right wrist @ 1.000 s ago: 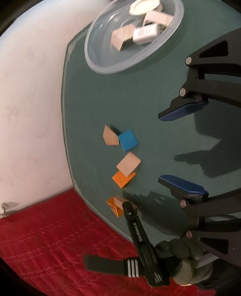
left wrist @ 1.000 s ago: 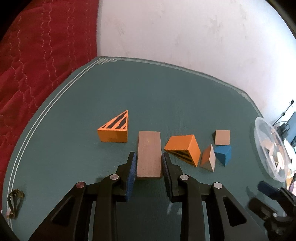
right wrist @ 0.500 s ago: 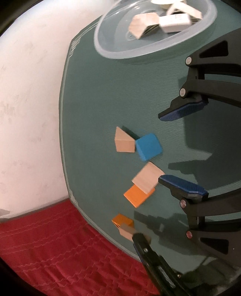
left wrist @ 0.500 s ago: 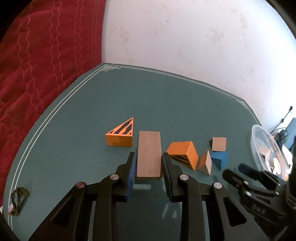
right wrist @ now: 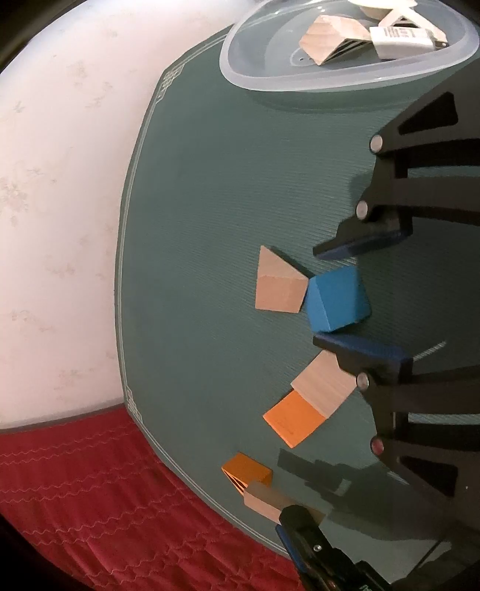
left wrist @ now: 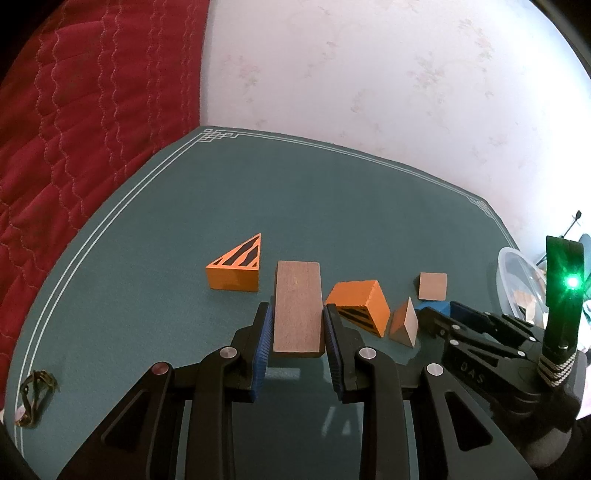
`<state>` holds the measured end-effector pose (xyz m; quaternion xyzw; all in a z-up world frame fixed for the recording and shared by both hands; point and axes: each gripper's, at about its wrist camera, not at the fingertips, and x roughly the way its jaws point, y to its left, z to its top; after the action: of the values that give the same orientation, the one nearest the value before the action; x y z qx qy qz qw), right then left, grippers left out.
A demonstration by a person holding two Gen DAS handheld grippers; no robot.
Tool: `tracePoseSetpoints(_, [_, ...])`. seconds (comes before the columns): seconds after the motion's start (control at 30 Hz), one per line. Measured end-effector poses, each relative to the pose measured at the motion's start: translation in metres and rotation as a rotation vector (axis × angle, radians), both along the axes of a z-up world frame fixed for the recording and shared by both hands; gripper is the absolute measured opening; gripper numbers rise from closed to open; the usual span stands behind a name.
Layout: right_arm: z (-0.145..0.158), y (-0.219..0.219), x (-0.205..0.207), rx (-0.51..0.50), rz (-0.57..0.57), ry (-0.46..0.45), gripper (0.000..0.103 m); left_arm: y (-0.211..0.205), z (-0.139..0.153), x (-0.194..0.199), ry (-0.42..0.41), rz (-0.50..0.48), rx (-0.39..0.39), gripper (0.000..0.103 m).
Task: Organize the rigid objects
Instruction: 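Grasp the blue cube with the right tool while the left tool holds the brown block, then carry the blue cube over the clear bowl and open the right tool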
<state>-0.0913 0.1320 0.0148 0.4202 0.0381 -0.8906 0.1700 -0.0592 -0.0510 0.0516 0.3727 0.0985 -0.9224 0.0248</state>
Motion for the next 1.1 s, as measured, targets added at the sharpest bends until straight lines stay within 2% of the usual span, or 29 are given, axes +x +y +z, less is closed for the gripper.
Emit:
tracePoseSetpoints(0.3, [-0.002,0.004,0.010,0.005,0.007,0.001,0.035,0.002,0.000,0.001,0.001,0.001,0.001,0.029])
tracePoseSetpoints(0.53, [0.003,0.018,0.027,-0.036,-0.010,-0.015,0.034,0.008,0.001,0.003,0.008,-0.007,0.001,0.029])
tracePoseSetpoints(0.8, [0.022,0.044,0.049,-0.113,-0.075,0.020,0.034,0.014,0.004,0.006,0.017,-0.026,-0.004,0.029])
tracePoseSetpoints(1.1, [0.037,0.077,0.060,-0.155,-0.187,0.069,0.034,0.018,0.005,0.009,0.022,-0.042,-0.009,0.029])
